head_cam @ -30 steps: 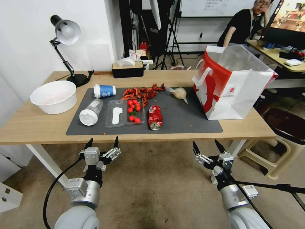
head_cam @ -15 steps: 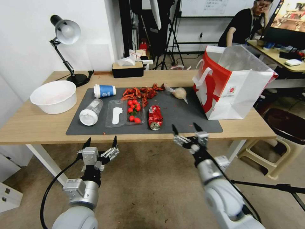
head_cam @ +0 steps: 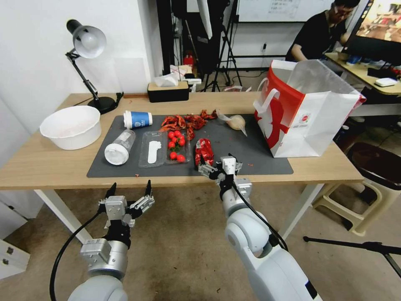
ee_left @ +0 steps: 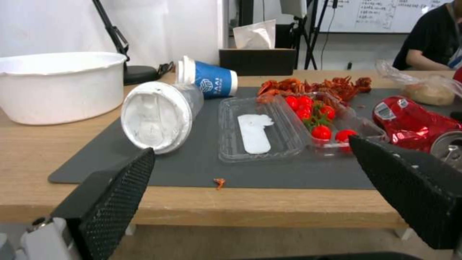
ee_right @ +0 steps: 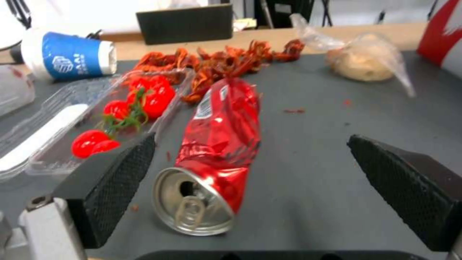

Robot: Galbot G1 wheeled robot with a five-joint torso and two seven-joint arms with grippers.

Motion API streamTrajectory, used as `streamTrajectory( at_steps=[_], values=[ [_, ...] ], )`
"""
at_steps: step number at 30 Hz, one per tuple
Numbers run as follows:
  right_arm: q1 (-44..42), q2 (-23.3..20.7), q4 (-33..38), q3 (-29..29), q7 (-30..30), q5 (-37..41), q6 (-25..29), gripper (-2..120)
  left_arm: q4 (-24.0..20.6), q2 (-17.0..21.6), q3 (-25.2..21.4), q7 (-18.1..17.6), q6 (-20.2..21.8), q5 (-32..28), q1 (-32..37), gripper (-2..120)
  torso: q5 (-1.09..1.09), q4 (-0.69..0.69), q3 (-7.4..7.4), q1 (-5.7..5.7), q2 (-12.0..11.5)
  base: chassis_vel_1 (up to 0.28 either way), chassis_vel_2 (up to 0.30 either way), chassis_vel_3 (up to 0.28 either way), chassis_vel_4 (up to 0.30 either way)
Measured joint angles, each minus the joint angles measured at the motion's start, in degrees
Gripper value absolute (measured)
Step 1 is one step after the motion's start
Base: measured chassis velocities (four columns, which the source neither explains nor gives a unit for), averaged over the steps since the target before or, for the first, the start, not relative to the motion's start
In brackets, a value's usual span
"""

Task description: Pick up the trash from the table and place it into the takeout bag.

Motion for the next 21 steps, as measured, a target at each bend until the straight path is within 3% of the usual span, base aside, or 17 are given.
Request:
streamTrajectory(
  at_steps=[19,21],
  values=[
    [2.4,2.2,-5.0,-1.1,-0.4,1.8,-1.7,100,0.2,0.2,-0.2,-0.1,-0.6,-0.2,0.1,100,0.01,0.00,0.00,0.00,0.0,0.000,0.000,0.000,0.000],
    [2.5,2.5,-5.8,-0.7,-1.4,1.8,-1.0,95,0.4,0.2,-0.1,-0.1,-0.6,-0.2,0.1,100,0.01,0.01,0.00,0.00,0.0,0.000,0.000,0.000,0.000]
  ],
)
